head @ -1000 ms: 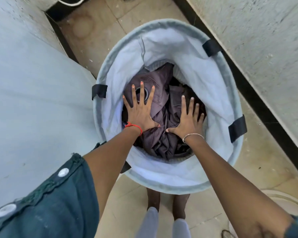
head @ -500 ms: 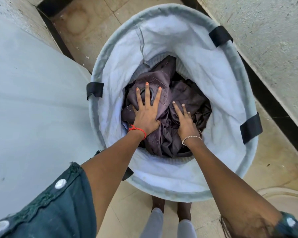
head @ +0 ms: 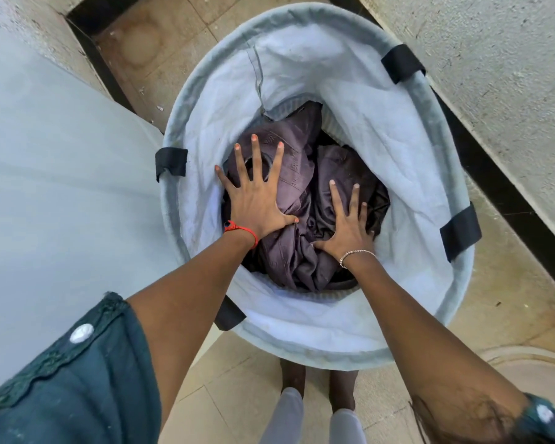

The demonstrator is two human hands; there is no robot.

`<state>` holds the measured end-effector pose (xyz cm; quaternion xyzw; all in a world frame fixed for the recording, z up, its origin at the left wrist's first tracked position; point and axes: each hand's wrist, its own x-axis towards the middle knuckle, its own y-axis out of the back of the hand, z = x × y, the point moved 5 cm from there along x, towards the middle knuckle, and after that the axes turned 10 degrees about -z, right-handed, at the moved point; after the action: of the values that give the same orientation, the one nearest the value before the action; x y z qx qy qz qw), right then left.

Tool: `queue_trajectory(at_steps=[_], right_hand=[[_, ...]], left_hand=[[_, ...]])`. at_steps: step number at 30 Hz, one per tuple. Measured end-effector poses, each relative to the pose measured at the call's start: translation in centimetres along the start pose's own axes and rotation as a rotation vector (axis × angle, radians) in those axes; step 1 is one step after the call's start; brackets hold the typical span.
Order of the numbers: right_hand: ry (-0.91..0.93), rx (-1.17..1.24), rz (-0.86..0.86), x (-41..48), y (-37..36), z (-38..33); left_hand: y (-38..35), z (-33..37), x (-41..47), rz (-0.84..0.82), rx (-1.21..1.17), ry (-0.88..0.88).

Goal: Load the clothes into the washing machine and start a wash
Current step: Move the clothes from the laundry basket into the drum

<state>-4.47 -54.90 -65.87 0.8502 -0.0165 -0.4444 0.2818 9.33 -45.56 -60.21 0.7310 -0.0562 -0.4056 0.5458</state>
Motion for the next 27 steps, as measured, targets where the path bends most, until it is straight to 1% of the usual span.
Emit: queue_trajectory(at_steps=[4,8,11,14,16,18,20,22,24,25,27], right_hand=[[0.043,-0.006,0.007,0.6,-0.7,-0.6],[0.092,-0.084,0.079,1.1,-1.9,-1.1],[0.119,-0.123,0.092,1.1,-2.5,-1.7],[0.149,-0.205,0.120,0.8,-2.2,-2.4],[0.142,-0.233,0.123,0.5,-1.9,-2.6],[0.133,-0.250,0.167,-0.1,-1.4,-2.7],[0.202,-0.352,0.281,-0.8,-0.6,-3.2],[0.268,-0.420,0.341,-2.2,0.5,-4.1],[0.226,-0.441,0.353,-4.7,2.0,-5.1],[0.191,-0.407,0.375,-6.2,3.1,-5.5],[0.164,-0.331,0.442,-9.9,5.6,-6.9]], left_hand=[[-0.2,0.8,0.7,-0.047,-0.005,-0.078],[-1.3,1.5,1.0,-0.057,-0.047,-0.124],[-2.1,1.9,0.8,-0.051,-0.006,-0.135],[-2.3,2.4,0.5,-0.010,0.033,-0.119],[-2.1,2.6,0.2,-0.001,0.044,-0.105],[-1.6,2.6,-0.2,-0.008,0.064,-0.082],[-0.6,2.5,-1.0,0.026,0.084,-0.065],[0.7,2.3,-2.4,0.061,0.082,-0.045],[2.5,2.0,-4.1,0.130,0.041,-0.020],[3.5,2.0,-5.1,0.168,0.013,-0.018],[5.2,2.2,-7.1,0.140,0.004,-0.031]])
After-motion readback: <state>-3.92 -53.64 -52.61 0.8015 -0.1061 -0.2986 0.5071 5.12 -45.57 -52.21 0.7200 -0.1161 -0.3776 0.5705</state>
